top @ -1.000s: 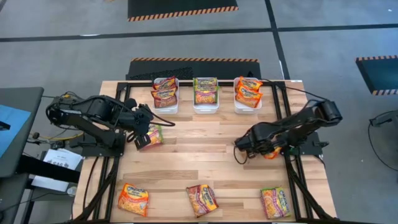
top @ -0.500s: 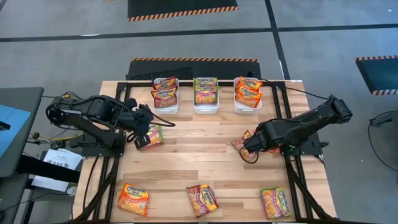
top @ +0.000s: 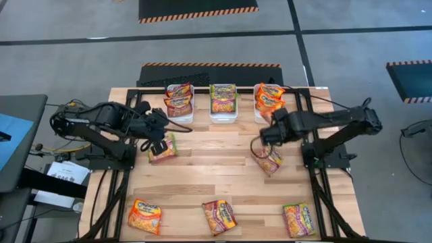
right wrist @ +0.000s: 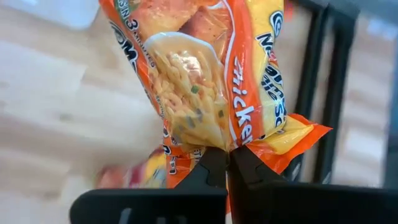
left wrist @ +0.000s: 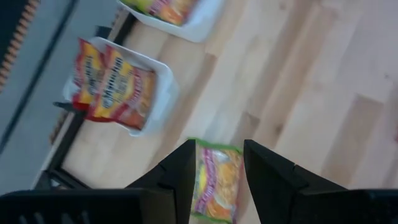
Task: Sort Maruchan noodles
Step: Put the orange noodle pack into the right white bin
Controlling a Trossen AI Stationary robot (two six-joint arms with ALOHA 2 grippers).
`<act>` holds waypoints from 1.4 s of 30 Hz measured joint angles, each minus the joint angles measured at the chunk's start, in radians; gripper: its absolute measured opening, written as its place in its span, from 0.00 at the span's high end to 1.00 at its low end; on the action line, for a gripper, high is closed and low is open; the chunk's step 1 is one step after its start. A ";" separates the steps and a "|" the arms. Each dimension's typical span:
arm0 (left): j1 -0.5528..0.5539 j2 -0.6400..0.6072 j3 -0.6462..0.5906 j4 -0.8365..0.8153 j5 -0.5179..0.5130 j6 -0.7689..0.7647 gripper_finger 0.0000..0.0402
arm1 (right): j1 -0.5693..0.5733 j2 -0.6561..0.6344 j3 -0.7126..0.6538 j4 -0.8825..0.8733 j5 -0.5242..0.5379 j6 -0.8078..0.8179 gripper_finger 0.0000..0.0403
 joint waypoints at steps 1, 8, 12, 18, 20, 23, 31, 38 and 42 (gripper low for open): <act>0.005 0.000 0.000 0.007 -0.023 0.000 0.70 | -0.032 0.000 0.000 0.008 0.026 -0.061 0.99; 0.046 0.000 0.000 0.066 -0.186 0.021 0.70 | -0.262 0.021 0.000 0.109 0.147 -0.508 0.99; 0.078 0.000 0.000 0.104 -0.266 0.067 0.70 | -0.371 0.061 0.002 0.173 0.189 -0.762 0.99; 0.150 0.000 0.000 0.150 -0.292 0.118 0.70 | -0.489 0.147 0.002 0.236 0.220 -1.037 0.99; 0.175 0.000 0.000 0.150 -0.291 0.120 0.70 | -0.510 0.179 0.002 0.244 0.220 -1.089 0.99; 0.207 0.000 0.000 0.149 -0.290 0.121 0.70 | -0.534 0.225 0.001 0.265 0.216 -1.140 0.99; 0.263 0.000 0.000 0.149 -0.289 0.121 0.70 | -0.567 0.333 0.001 0.292 0.171 -1.194 0.99; 0.283 0.000 0.000 0.149 -0.281 0.121 0.70 | -0.607 0.376 0.000 0.287 0.128 -1.192 0.92; 0.283 0.000 0.000 0.148 -0.280 0.121 0.70 | -0.633 0.375 0.000 0.293 0.066 -1.199 0.83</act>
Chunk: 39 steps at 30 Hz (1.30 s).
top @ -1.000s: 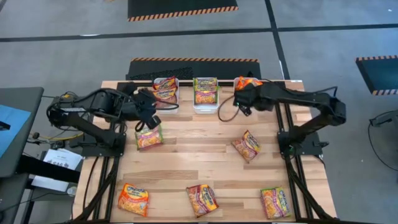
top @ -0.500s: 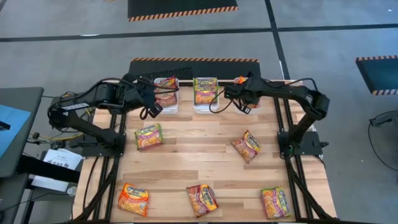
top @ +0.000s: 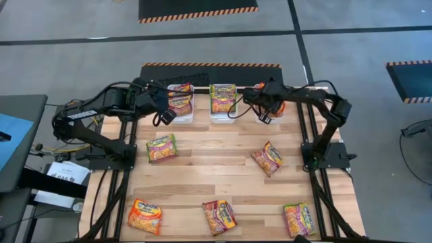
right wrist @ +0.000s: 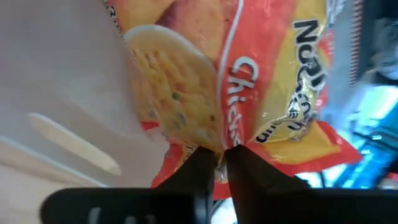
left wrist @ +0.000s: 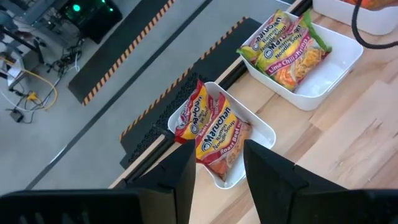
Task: Sort Maruchan noodles
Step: Put the orange noodle pack into the right white bin
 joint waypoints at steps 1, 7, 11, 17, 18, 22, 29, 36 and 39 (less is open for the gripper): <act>0.000 0.000 0.000 0.000 0.000 0.000 0.70 | -0.009 0.000 0.000 0.000 -0.016 0.000 0.81; 0.000 0.000 0.000 0.000 0.002 0.000 0.70 | -0.051 0.000 0.000 0.006 -0.035 -0.001 0.69; 0.000 0.000 0.000 0.000 0.017 0.000 0.70 | -0.061 -0.010 0.000 0.000 -0.085 0.000 0.63; 0.000 0.000 0.000 0.000 0.021 -0.002 0.70 | -0.030 -0.037 0.001 -0.019 -0.143 0.050 0.57; 0.000 0.000 0.000 0.000 0.021 -0.002 0.70 | -0.025 -0.042 0.001 -0.019 -0.143 0.055 0.56; 0.000 0.000 0.000 0.000 0.021 -0.002 0.70 | -0.011 -0.070 0.001 -0.029 -0.144 0.093 0.55; 0.000 0.000 0.000 0.009 0.021 -0.007 0.70 | -0.010 -0.102 0.002 0.036 -0.370 0.142 0.56; 0.000 0.000 0.000 0.028 0.024 -0.008 0.70 | -0.021 -0.100 -0.002 0.167 -0.448 0.142 0.57; 0.000 0.000 0.000 0.029 0.032 -0.008 0.70 | -0.043 -0.100 -0.002 0.163 -0.450 0.150 0.57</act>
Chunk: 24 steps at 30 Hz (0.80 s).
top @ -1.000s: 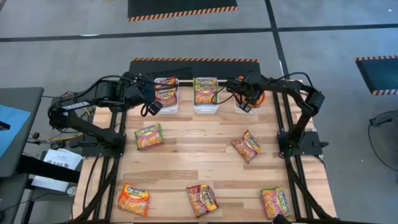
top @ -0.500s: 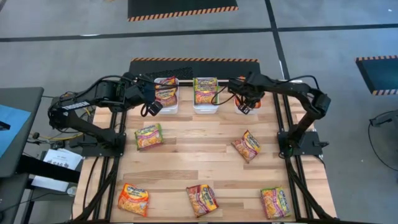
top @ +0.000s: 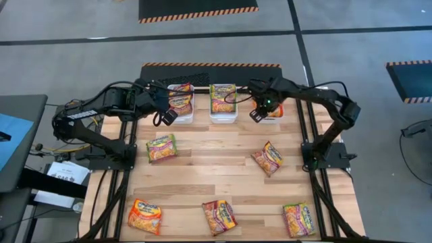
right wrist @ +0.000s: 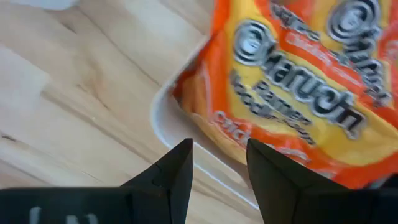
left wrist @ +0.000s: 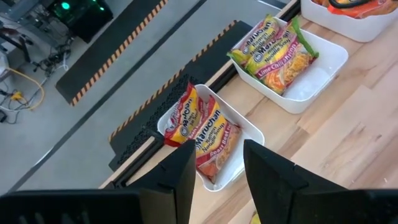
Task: Sort Maruchan noodles
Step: Put the orange noodle pack into the right white bin
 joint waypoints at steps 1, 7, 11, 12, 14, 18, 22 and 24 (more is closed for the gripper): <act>0.000 0.000 0.000 0.000 0.008 0.000 0.70 | -0.009 0.000 0.000 -0.005 -0.001 0.000 0.57; 0.000 0.000 0.000 0.001 0.016 0.000 0.70 | -0.067 0.000 0.000 -0.018 -0.054 0.000 0.57; 0.000 0.000 0.000 0.001 0.015 0.000 0.70 | -0.098 0.000 -0.001 -0.019 -0.088 0.000 0.57; 0.000 0.000 0.000 0.001 0.015 0.000 0.70 | -0.104 0.000 -0.001 -0.019 -0.088 0.000 0.57; 0.000 0.000 0.000 0.001 0.015 0.000 0.70 | -0.117 0.000 -0.001 -0.020 -0.107 0.000 0.57; 0.010 0.000 0.000 0.001 0.014 0.000 0.70 | -0.132 0.001 -0.001 -0.026 -0.143 0.000 0.57; 0.033 0.000 0.000 0.001 0.011 0.002 0.70 | -0.136 0.026 -0.001 -0.026 -0.141 0.000 0.57; 0.044 0.000 0.000 0.001 0.012 0.007 0.70 | -0.136 0.053 -0.002 -0.030 -0.140 -0.002 0.57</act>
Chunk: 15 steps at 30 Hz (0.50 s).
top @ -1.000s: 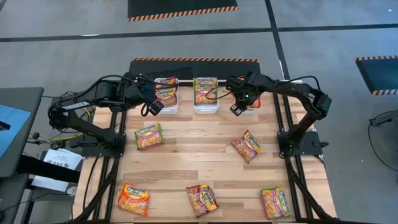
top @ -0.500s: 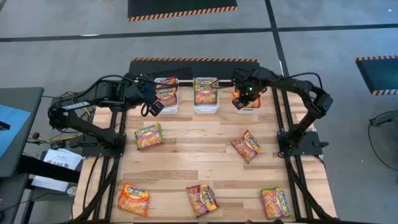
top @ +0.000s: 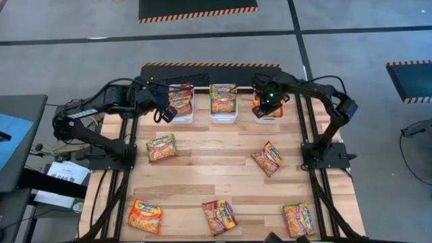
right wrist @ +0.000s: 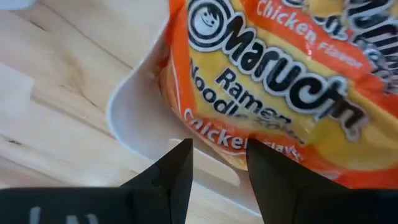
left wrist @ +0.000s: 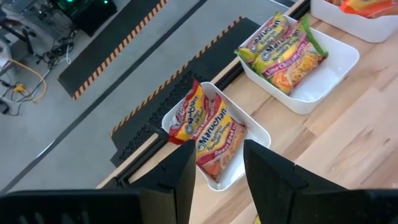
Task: Sort Maruchan noodles
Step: Put the orange noodle pack into the right white bin
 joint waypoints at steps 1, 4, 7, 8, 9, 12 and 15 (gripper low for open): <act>0.005 0.000 0.000 0.000 0.000 0.000 0.70 | 0.000 0.015 0.000 0.002 0.000 -0.006 0.57; 0.019 0.000 0.000 0.000 0.003 0.000 0.70 | 0.000 0.044 -0.001 0.008 0.009 -0.003 0.57; 0.030 0.000 0.000 0.000 0.005 0.012 0.70 | 0.002 0.068 0.000 0.023 0.063 0.002 0.58; 0.033 0.000 0.000 0.000 0.007 0.017 0.70 | 0.002 0.076 0.000 0.028 0.090 0.002 0.59; 0.037 0.000 0.000 0.000 0.009 0.018 0.70 | 0.002 0.083 0.000 0.032 0.115 0.004 0.59; 0.047 0.000 0.000 0.000 0.026 0.019 0.70 | -0.008 0.103 0.000 0.057 0.139 0.017 0.61; 0.055 0.000 0.000 0.000 0.031 0.019 0.70 | -0.022 0.120 0.000 0.097 0.152 0.018 0.63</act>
